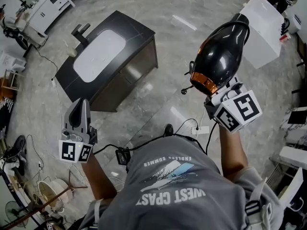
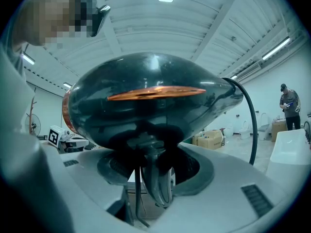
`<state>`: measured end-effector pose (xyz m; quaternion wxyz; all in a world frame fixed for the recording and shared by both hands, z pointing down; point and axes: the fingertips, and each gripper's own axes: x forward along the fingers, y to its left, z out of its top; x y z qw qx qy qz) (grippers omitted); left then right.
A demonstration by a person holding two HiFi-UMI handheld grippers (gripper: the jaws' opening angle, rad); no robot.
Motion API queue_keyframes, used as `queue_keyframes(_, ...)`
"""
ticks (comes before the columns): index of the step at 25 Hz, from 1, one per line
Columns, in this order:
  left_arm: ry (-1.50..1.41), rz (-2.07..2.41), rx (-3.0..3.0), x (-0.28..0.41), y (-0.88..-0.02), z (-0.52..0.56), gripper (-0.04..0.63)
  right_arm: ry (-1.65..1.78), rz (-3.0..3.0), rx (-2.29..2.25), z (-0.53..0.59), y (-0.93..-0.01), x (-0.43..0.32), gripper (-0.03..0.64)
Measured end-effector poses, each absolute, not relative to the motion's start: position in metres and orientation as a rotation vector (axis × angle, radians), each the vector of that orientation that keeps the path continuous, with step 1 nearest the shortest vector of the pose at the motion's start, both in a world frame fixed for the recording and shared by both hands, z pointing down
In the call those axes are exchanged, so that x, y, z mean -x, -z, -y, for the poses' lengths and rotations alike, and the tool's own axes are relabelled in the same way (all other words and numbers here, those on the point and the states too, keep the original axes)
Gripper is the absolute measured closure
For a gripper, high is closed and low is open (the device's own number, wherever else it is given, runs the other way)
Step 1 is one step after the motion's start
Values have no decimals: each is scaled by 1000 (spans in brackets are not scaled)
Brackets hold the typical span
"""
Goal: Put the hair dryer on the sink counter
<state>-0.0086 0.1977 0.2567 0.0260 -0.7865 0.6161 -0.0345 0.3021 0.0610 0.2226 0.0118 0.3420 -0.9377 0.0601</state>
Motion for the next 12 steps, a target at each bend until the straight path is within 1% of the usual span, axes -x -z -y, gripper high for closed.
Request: queue_keyframes(12,93,-1793,2546,5,-274,-120,569,-212,2882,-1112,-23,-234,-292,391)
